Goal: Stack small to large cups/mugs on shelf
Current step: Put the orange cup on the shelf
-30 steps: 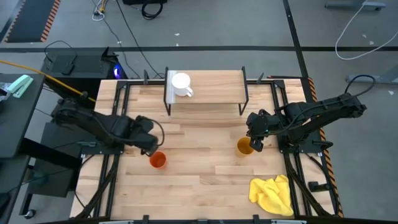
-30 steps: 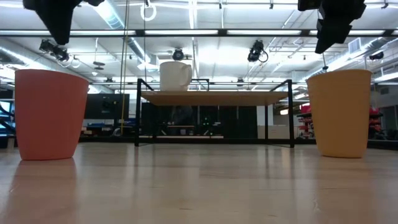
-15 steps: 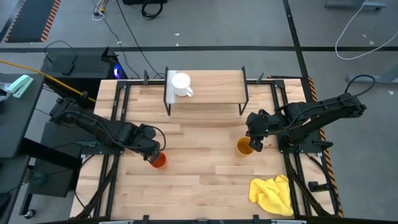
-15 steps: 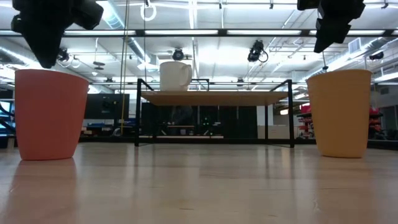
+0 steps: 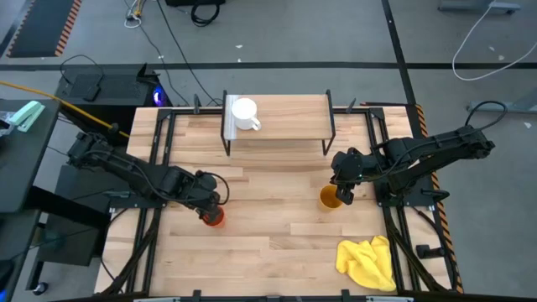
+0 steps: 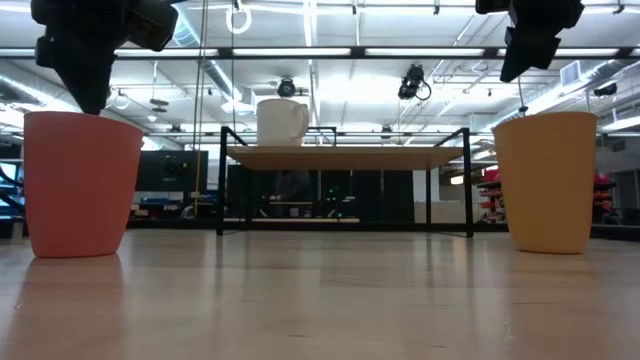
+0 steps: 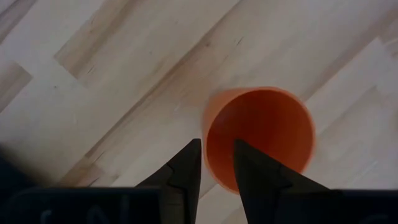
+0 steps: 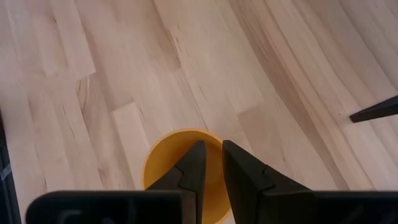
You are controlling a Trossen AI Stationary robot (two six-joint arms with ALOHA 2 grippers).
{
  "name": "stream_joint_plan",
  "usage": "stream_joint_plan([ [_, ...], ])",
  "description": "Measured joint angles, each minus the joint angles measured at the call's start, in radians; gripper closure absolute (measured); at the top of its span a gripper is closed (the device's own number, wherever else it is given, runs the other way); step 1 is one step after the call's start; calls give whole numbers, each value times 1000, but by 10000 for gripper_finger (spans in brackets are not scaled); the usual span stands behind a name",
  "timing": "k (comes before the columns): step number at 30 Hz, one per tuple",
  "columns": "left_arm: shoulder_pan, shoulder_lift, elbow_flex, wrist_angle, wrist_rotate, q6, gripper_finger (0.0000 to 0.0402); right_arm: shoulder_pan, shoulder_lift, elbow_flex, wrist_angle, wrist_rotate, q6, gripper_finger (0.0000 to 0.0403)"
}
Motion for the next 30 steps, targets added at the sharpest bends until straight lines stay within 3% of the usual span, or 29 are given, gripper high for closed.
stream_joint_plan([
  [18,15,106,0,12,34,22,294,0,0,0,20,1,-26,342],
  [30,35,112,-28,22,48,23,294,0,0,0,24,0,-26,342],
])
